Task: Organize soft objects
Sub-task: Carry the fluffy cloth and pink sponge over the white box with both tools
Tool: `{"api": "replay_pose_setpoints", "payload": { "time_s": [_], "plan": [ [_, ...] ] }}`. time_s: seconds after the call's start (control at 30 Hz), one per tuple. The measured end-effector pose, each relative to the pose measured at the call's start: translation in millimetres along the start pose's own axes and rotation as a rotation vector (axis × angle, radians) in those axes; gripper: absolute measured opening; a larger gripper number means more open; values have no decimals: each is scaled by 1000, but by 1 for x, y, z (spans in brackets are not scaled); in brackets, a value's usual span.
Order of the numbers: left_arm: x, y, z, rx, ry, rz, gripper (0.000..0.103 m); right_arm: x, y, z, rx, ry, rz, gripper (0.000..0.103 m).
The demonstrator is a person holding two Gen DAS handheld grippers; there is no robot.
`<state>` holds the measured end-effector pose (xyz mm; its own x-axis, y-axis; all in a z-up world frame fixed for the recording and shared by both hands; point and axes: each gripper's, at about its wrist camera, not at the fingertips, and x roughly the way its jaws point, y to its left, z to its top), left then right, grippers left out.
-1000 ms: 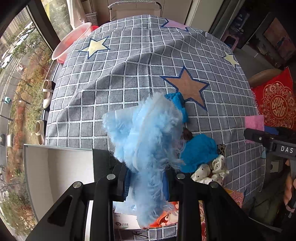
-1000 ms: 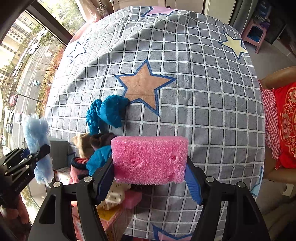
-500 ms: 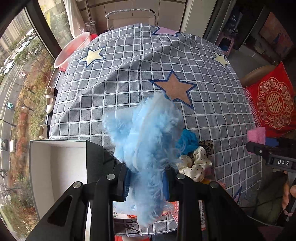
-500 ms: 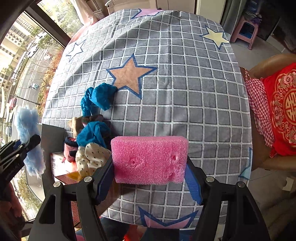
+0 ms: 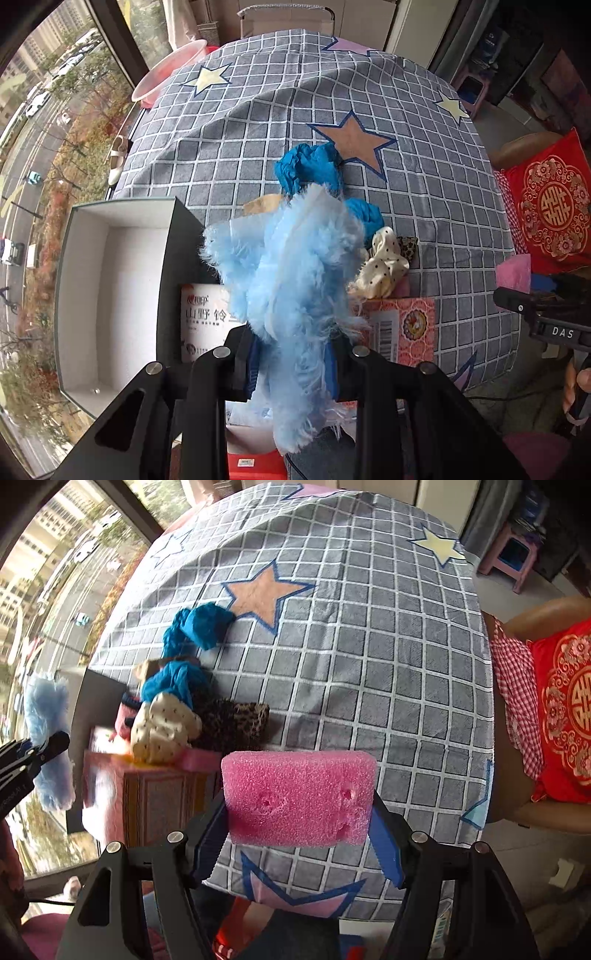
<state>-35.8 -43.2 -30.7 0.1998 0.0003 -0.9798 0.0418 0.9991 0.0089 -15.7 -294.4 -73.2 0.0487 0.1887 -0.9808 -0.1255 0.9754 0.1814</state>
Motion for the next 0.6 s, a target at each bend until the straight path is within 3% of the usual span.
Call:
{"api": "replay_pose_setpoints", "payload": {
  "time_s": [0.13,0.33,0.6],
  "plan": [
    [-7,5,-18,-60,12,-9,30,5,5,-13,-57,35,29,71],
    [-17,24,-25,-57,-19,-15,30,7,19,-33,-102,47,24,71],
    [-15,70,-39,63,-8,-55,30,17,60,-57,-36,73,-5,71]
  ]
}}
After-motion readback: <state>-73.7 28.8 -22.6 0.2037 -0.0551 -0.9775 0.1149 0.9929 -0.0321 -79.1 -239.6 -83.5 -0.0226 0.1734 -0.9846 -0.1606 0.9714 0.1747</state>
